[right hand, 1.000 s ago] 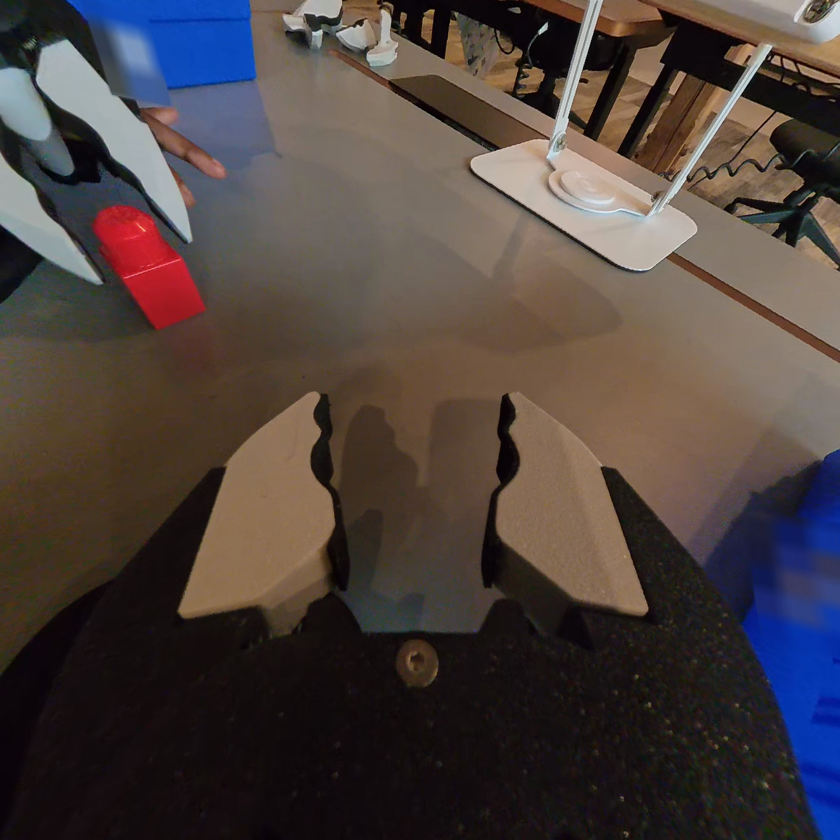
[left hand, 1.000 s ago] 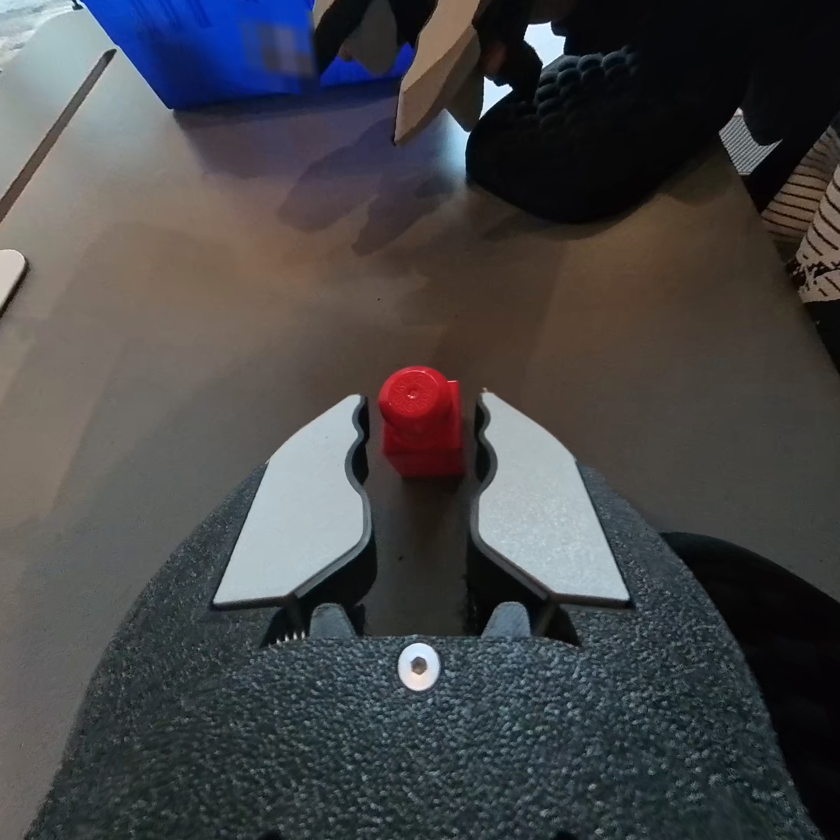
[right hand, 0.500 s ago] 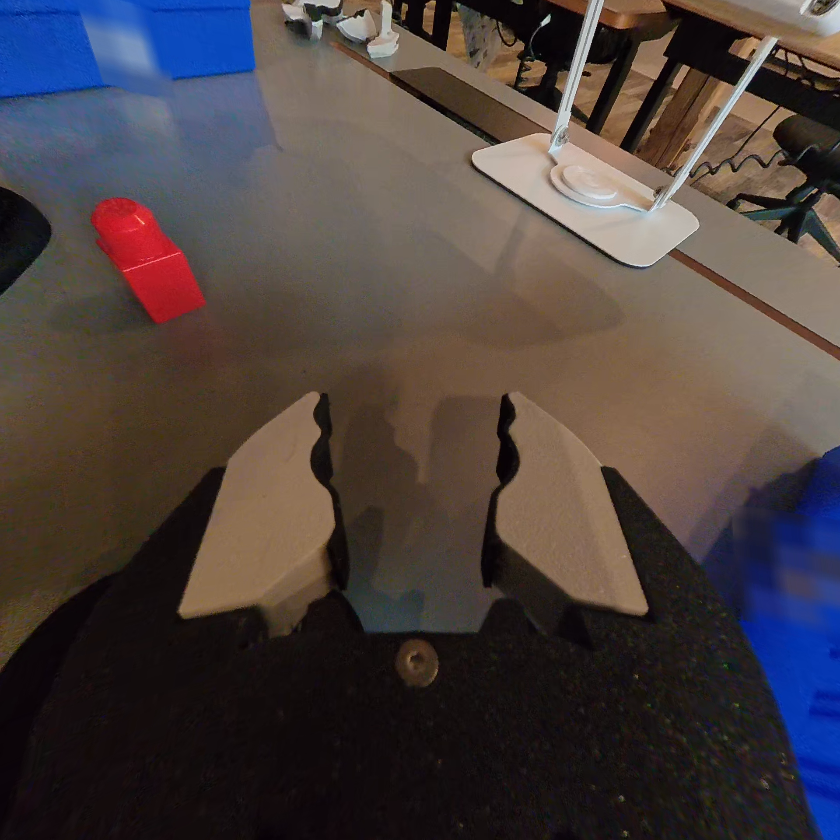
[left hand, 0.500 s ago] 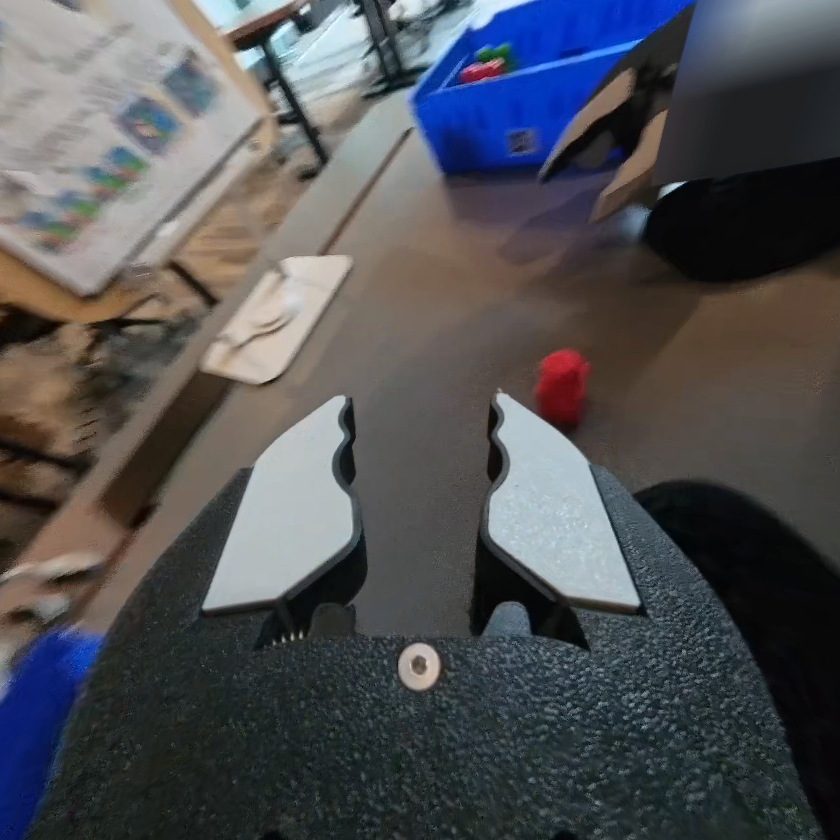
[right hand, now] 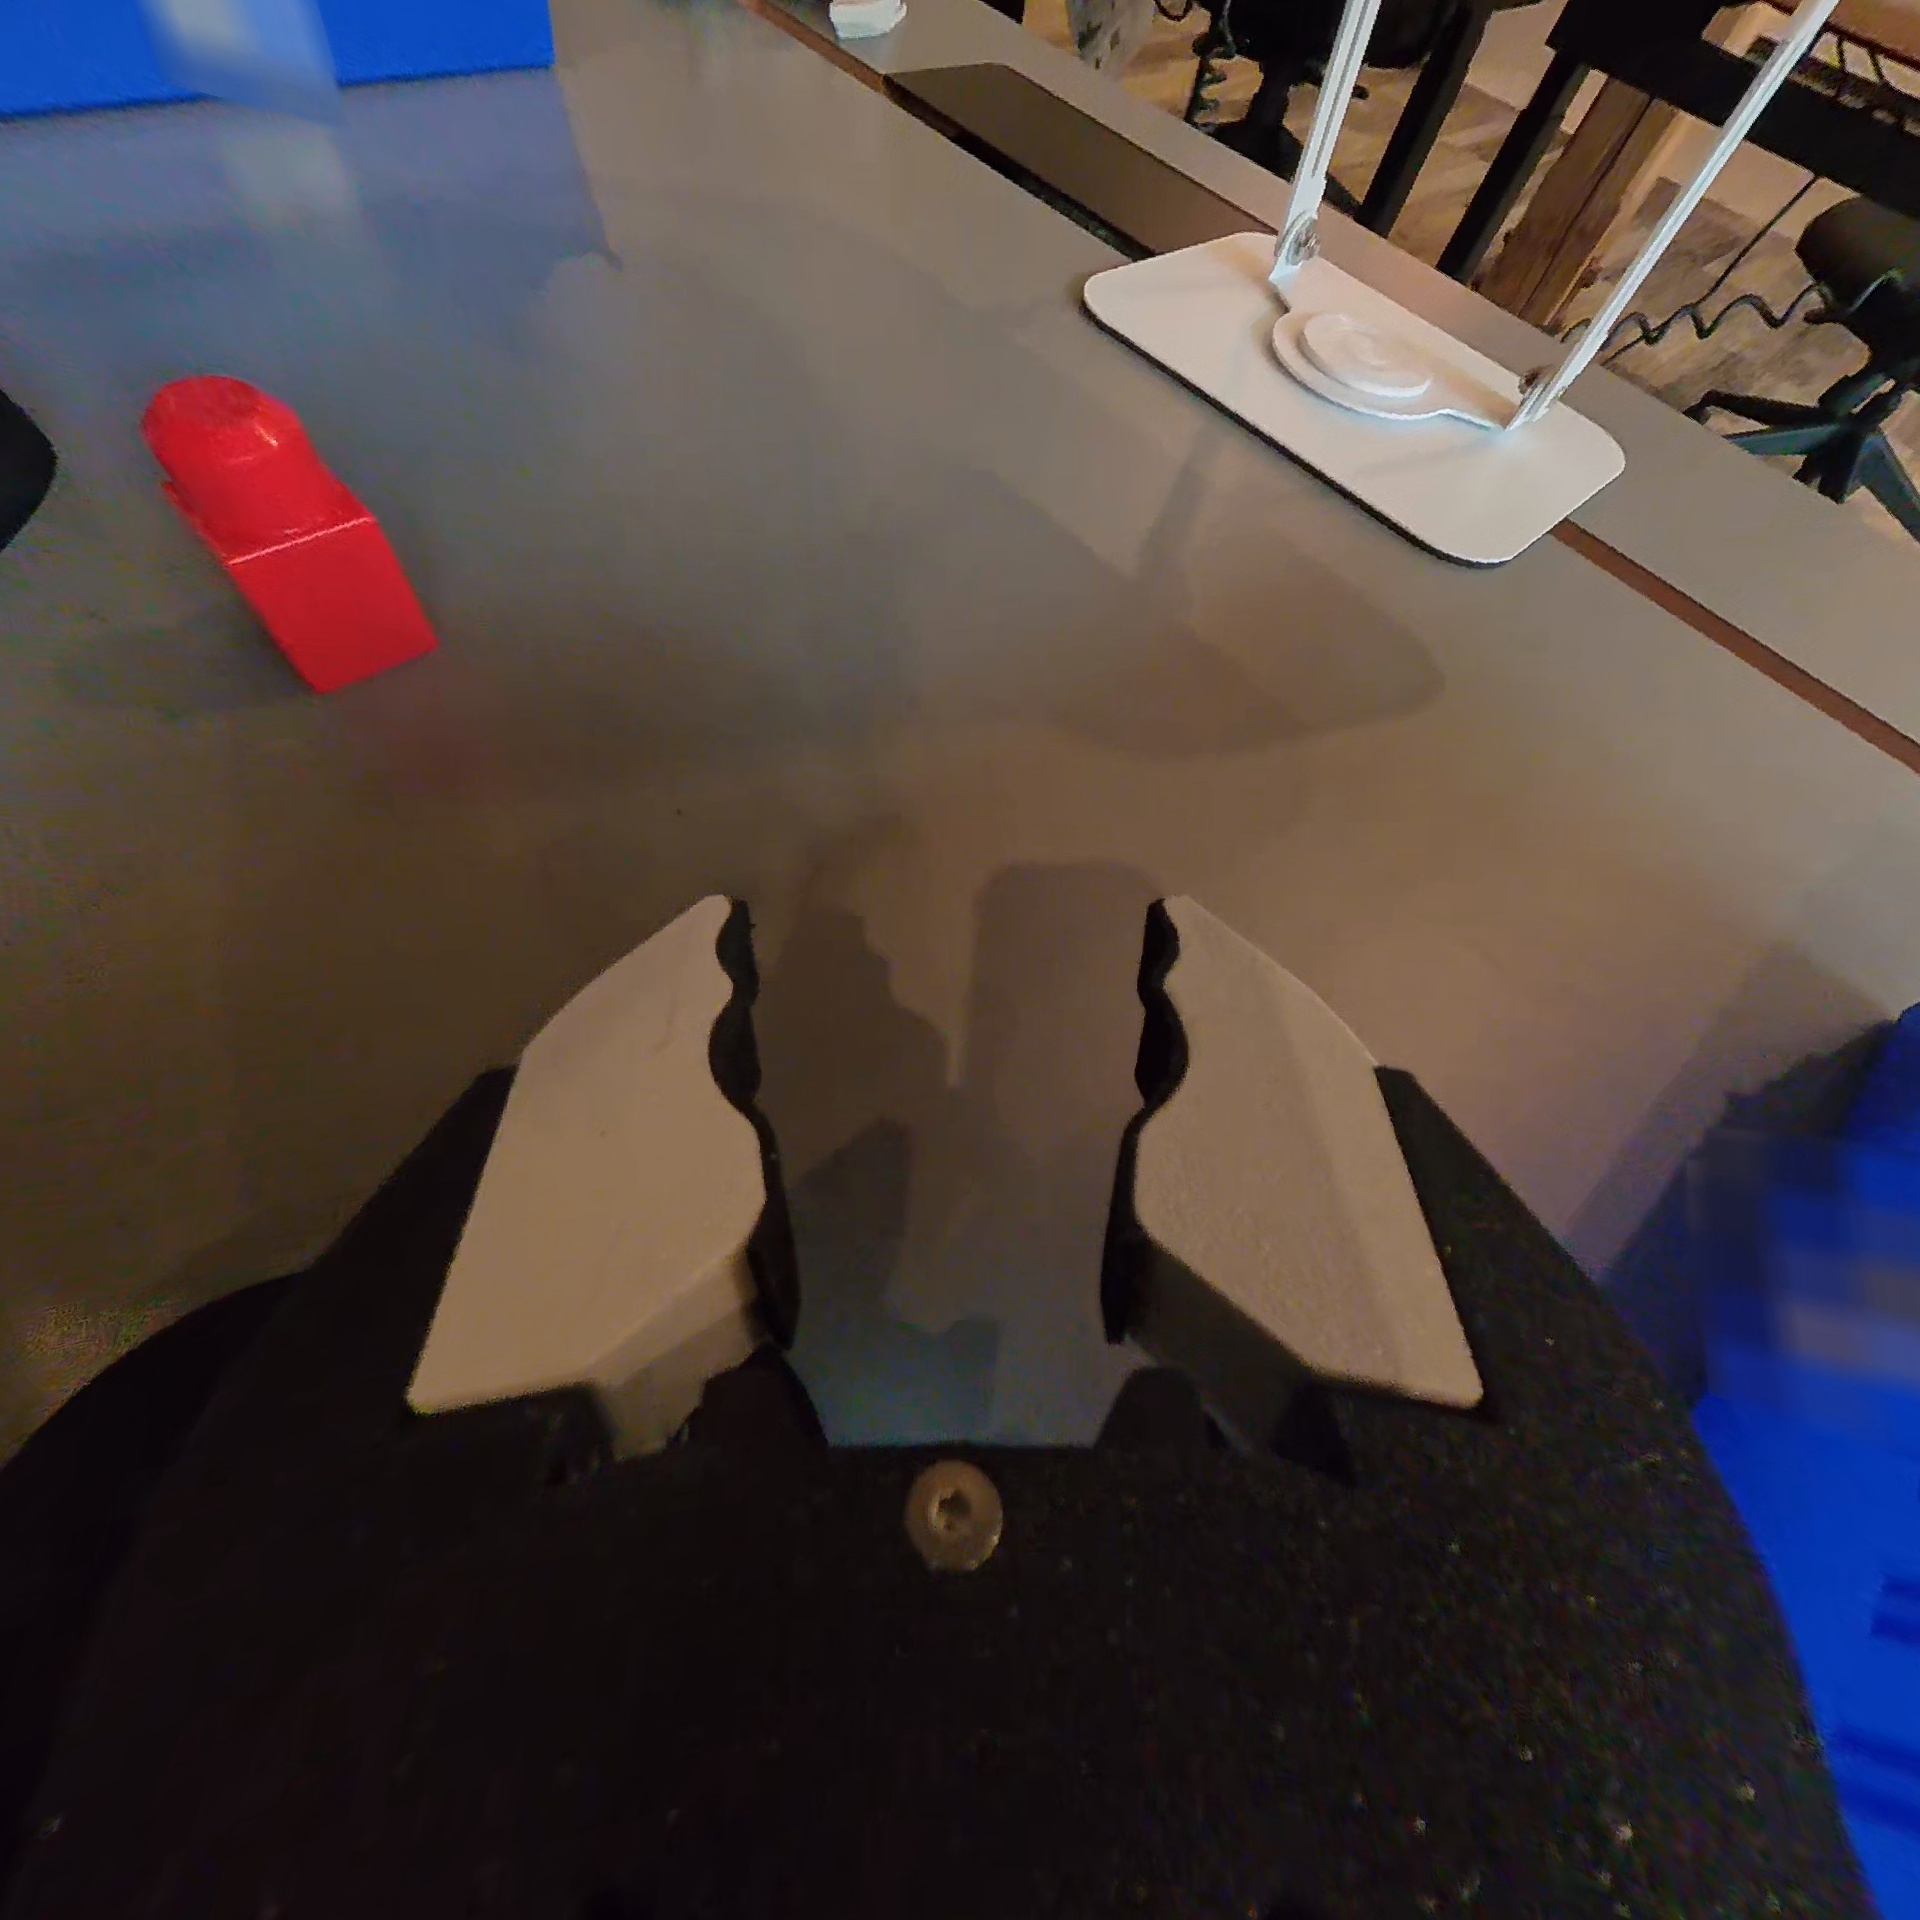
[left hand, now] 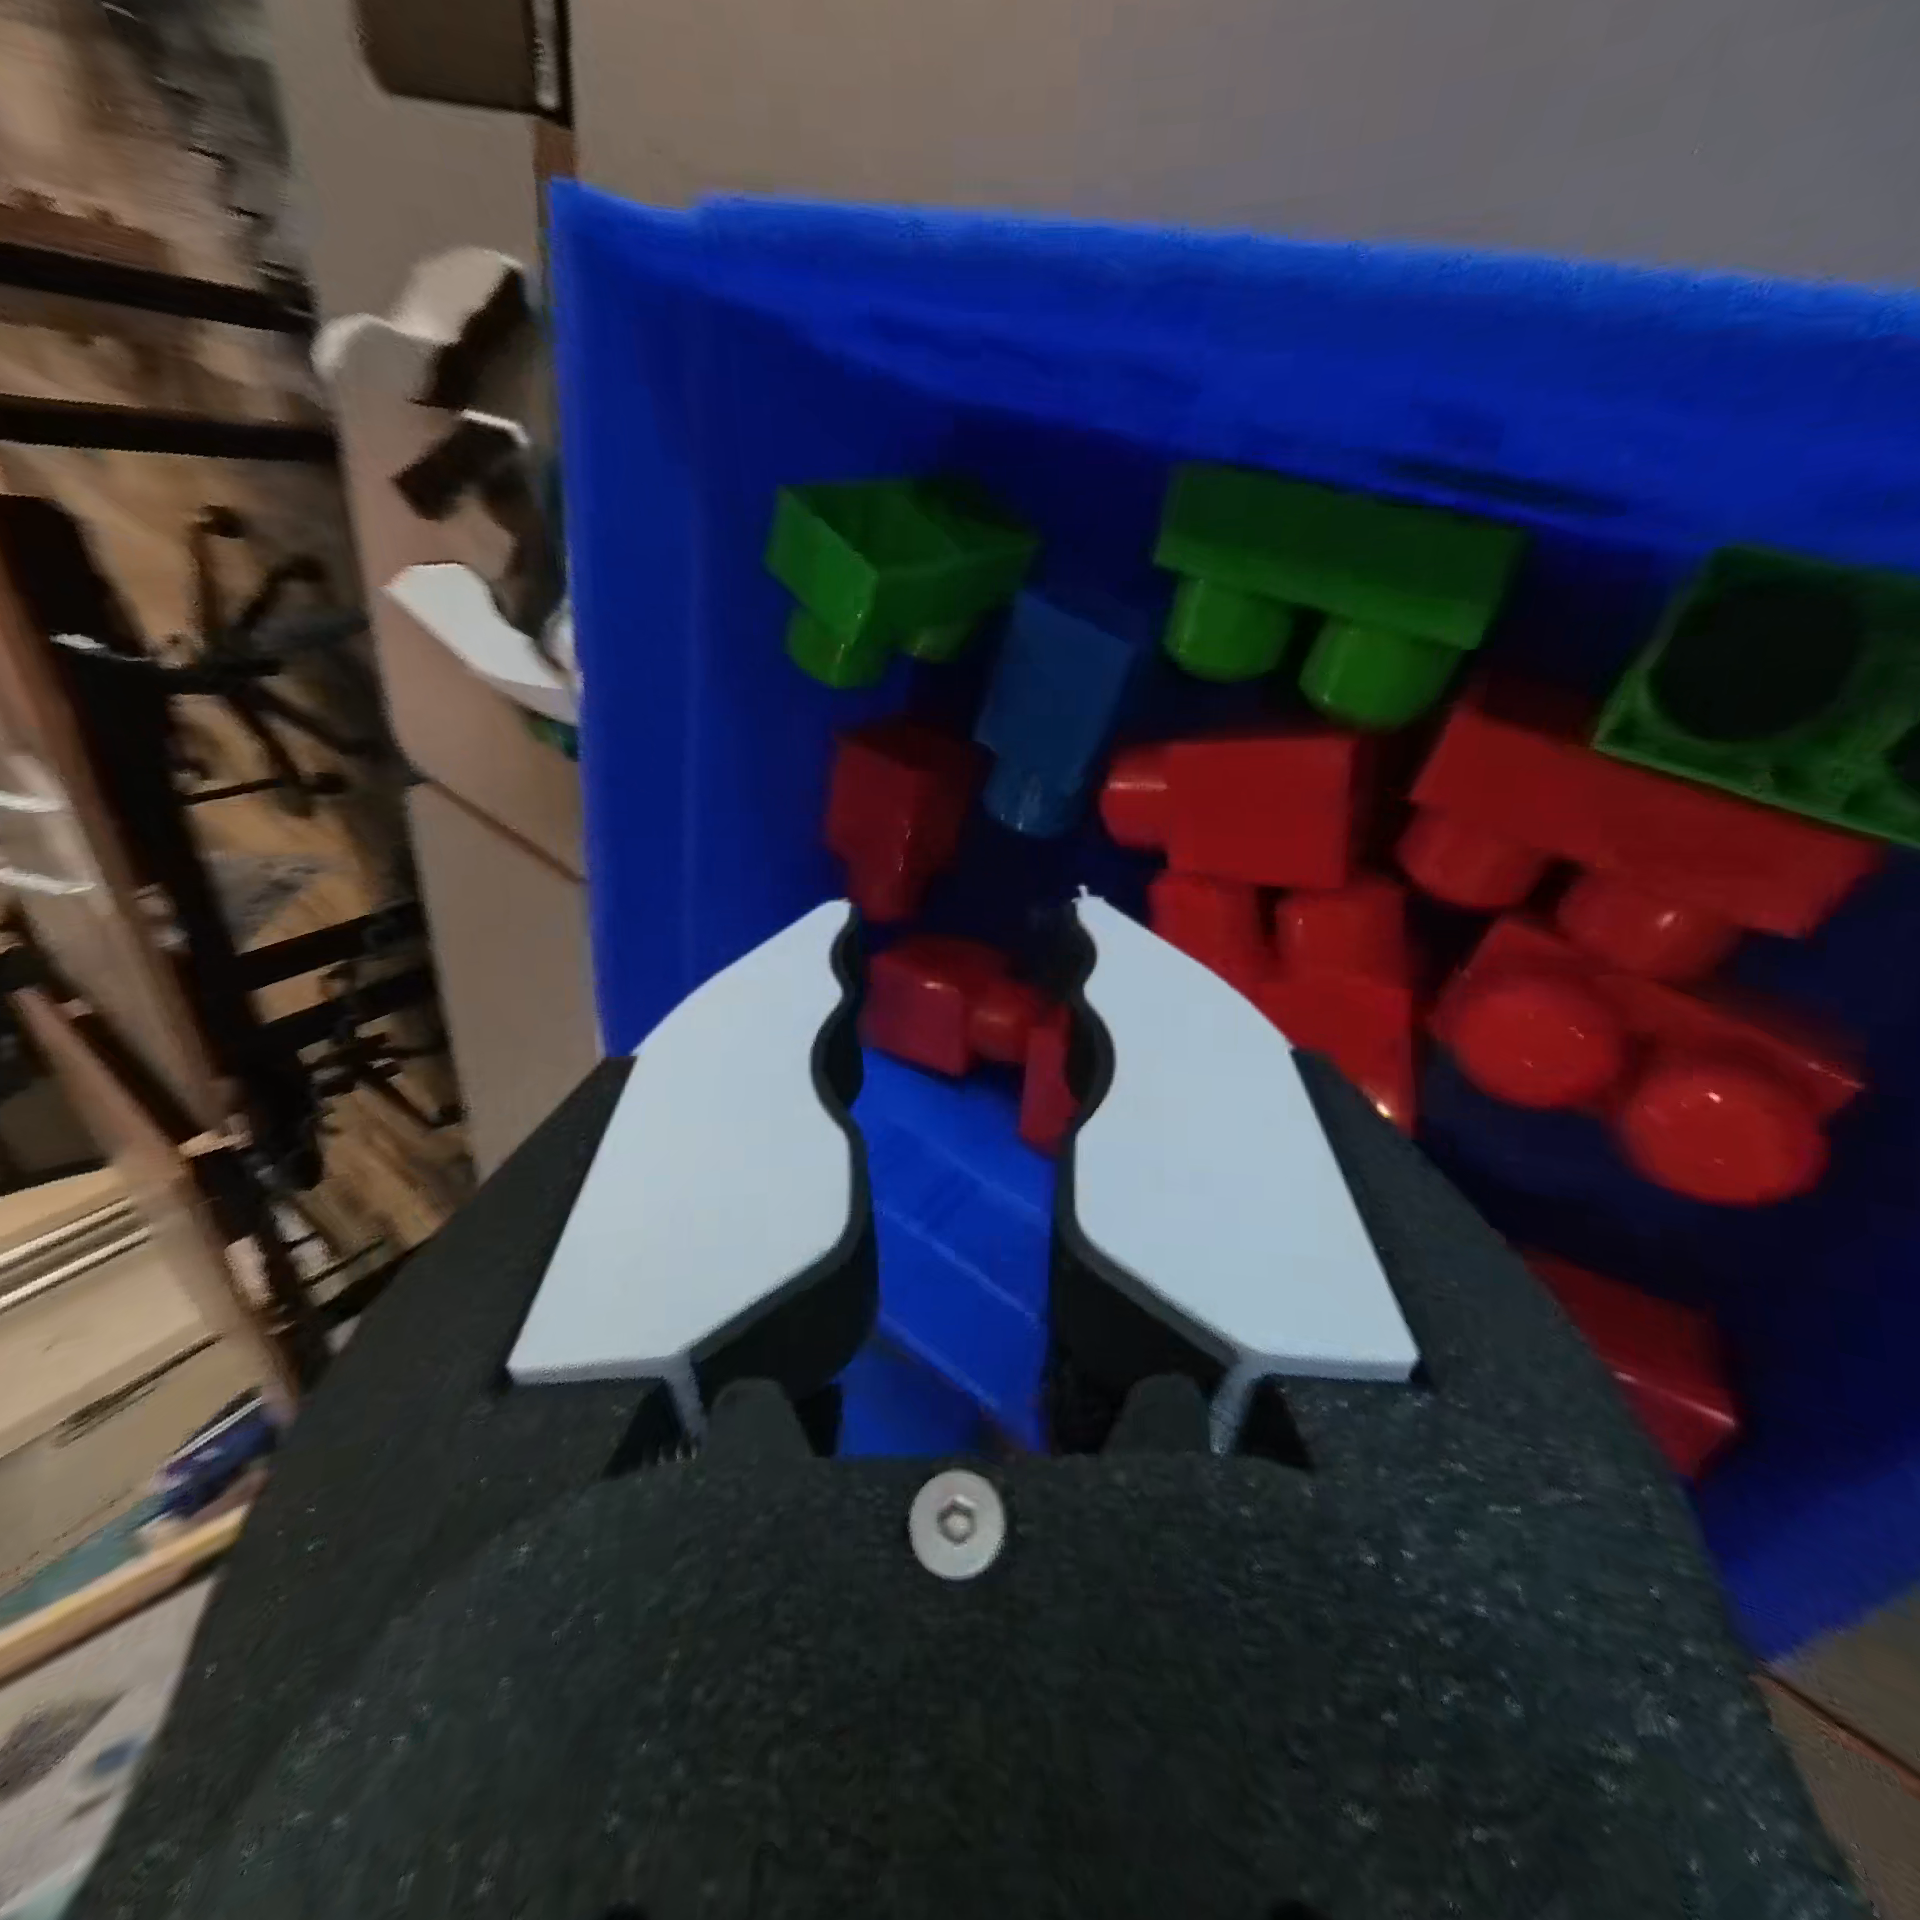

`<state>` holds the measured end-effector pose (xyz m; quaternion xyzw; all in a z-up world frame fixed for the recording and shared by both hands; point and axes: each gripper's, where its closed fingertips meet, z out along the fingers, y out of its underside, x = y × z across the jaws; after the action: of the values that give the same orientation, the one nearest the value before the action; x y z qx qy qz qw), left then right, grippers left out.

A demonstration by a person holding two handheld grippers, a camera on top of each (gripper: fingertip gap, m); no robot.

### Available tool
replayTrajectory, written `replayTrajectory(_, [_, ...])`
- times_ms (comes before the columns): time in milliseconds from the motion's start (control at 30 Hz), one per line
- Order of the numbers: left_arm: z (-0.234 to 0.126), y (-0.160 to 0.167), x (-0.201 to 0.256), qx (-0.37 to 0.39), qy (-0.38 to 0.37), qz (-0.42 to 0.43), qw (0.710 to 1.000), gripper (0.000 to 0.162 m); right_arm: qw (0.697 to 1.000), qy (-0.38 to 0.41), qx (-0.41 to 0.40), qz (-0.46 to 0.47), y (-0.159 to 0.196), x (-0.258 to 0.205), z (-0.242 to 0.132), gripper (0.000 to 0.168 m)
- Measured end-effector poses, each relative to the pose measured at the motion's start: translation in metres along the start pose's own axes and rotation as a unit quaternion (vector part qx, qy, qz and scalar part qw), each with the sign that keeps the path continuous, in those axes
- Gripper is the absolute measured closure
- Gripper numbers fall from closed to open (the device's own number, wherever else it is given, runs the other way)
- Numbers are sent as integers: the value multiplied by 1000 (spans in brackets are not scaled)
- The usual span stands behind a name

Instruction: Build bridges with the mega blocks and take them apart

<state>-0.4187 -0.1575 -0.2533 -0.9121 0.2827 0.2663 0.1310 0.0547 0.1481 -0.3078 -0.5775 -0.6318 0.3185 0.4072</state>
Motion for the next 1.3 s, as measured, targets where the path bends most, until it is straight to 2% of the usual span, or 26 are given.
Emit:
replayTrajectory(100, [29, 10, -10, 7, 34, -18, 999, 126, 1000, 0, -1, 10, 1, 2, 1, 97])
replayTrajectory(300, [79, 51, -16, -83, 59, 35, 994, 124, 1000, 9, -20, 19, 10, 8, 3, 97])
replayTrajectory(500, [94, 51, -27, -68, 45, 31, 996, 123, 999, 9, -31, 26, 15, 9, 6, 97])
replayTrajectory(733, [111, 56, -18, -80, 67, 42, 994, 127, 999, 8, -43, 23, 19, 8, 8, 97])
replayTrajectory(900, [111, 59, -16, -90, 62, 54, 993, 133, 999, 9, -42, 24, 19, 9, 7, 97])
replayTrajectory(1100, [99, 57, -10, -86, 70, 27, 993, 134, 999, 8, -40, 19, 17, 8, 7, 97])
replayTrajectory(1300, [65, 41, -28, -39, 4, -37, 999, 134, 999, 1, -33, 13, 14, 4, 6, 97])
